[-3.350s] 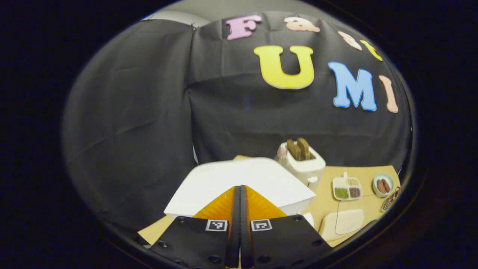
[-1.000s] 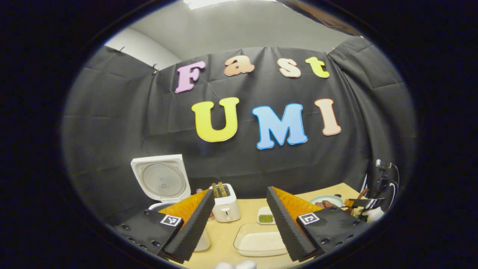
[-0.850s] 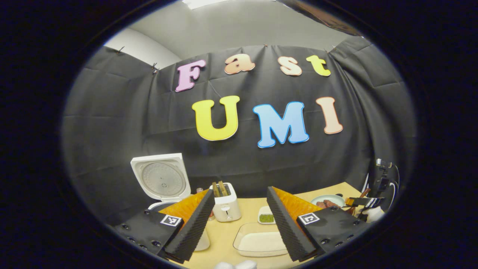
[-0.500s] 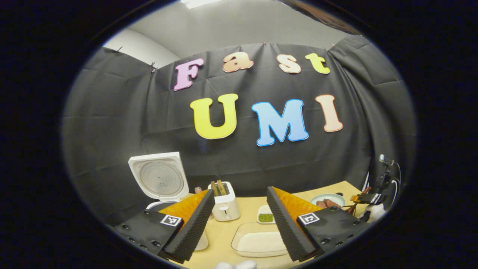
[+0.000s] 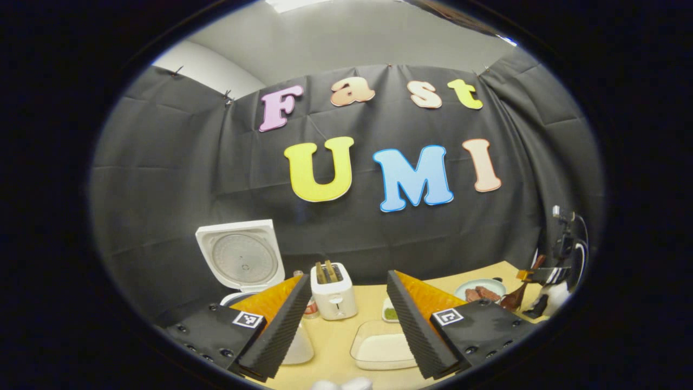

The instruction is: Close the left gripper, press the button to open the rice cooker; take a wooden spoon from the chopstick holder with the right hand, scoop a spoonful of rice and pour it into the rice cooker, then put the wooden spoon back into the chopstick holder.

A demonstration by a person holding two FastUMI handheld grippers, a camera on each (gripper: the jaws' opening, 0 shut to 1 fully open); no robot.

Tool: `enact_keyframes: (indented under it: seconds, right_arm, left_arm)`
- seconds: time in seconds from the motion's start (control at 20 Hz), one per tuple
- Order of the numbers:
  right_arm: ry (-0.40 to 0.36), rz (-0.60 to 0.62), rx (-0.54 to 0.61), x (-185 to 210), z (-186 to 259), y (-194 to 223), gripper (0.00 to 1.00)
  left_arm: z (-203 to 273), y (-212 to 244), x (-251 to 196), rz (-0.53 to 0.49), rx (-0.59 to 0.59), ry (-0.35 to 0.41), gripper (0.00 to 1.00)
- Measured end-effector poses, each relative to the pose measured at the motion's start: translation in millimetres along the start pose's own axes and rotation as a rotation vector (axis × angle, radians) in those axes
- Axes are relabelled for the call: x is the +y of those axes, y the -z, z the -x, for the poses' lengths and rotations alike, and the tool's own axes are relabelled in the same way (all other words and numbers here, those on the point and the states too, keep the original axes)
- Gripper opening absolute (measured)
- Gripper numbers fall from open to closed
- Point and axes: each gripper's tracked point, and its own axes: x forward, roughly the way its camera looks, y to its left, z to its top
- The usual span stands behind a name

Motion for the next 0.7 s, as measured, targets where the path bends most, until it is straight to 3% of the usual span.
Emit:
enact_keyframes:
  seconds: [0.4,0.55,0.7]
  right_arm:
    - [-0.073,0.124,-0.194,105,95,-108,0.17]
    - [-0.141,0.152,-0.218,162,124,-110,0.17]
    - [-0.205,0.195,-0.214,215,141,-87,0.17]
  left_arm:
    - [16,-2,67,-0.002,-0.022,0.017,0.99]
    - [22,0,88,0.017,-0.020,0.010,0.99]
    - [31,2,104,0.016,-0.023,0.010,0.99]
